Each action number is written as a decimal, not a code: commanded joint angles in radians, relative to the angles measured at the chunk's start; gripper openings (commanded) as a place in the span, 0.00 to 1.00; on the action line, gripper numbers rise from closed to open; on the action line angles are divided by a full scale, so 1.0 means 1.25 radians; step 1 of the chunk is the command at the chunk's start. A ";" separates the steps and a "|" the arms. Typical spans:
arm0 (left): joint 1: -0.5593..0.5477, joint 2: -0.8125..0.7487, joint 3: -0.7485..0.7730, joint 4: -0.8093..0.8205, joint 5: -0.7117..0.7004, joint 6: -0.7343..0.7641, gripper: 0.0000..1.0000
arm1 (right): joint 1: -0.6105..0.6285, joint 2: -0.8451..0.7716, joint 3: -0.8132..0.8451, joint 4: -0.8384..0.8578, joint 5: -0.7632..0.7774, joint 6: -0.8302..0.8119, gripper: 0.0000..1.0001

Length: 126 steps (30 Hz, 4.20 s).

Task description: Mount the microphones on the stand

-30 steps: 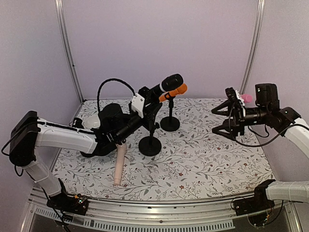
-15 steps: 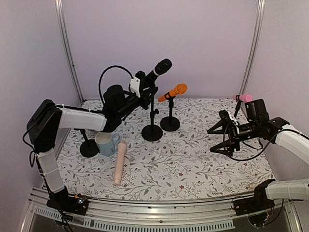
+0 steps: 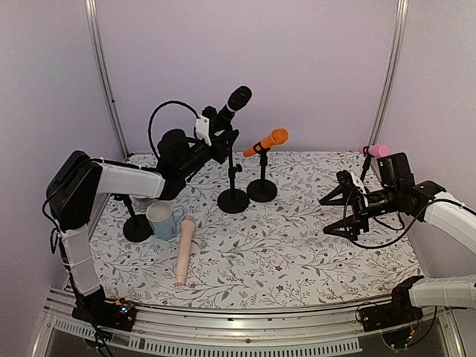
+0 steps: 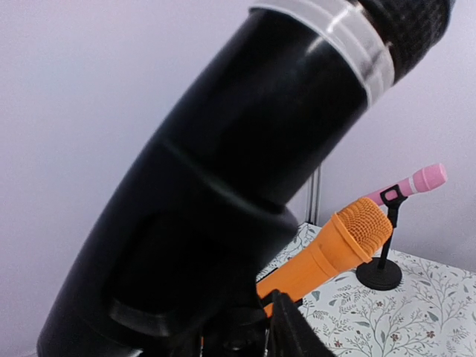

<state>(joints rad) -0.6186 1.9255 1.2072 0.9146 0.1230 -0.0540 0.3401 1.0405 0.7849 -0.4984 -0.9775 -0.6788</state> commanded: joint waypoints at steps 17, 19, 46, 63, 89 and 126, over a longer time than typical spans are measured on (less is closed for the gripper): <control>-0.141 -0.374 -0.302 -0.217 -0.404 -0.094 0.69 | -0.001 -0.016 -0.006 -0.007 0.016 -0.023 0.93; -0.192 -0.436 -0.323 -0.353 -0.450 -0.157 0.68 | 0.000 -0.012 -0.003 -0.009 0.017 -0.025 0.93; -0.255 -0.544 -0.179 -1.280 -0.381 -0.575 0.55 | 0.037 0.020 0.007 -0.013 0.063 -0.039 0.90; -0.277 -0.395 -0.274 -1.279 -0.168 -0.608 0.55 | 0.044 0.046 0.010 -0.010 0.071 -0.039 0.89; -0.283 -0.261 -0.302 -1.205 -0.150 -0.592 0.44 | 0.045 0.031 0.007 -0.009 0.080 -0.040 0.88; -0.502 -0.337 -0.232 -0.637 -0.262 -0.180 0.15 | 0.030 0.230 0.333 -0.082 -0.057 0.411 0.90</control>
<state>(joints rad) -1.2400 1.4624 0.9302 -0.1120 -0.2127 -0.4038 0.3805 1.2808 1.1881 -0.5686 -0.9707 -0.2565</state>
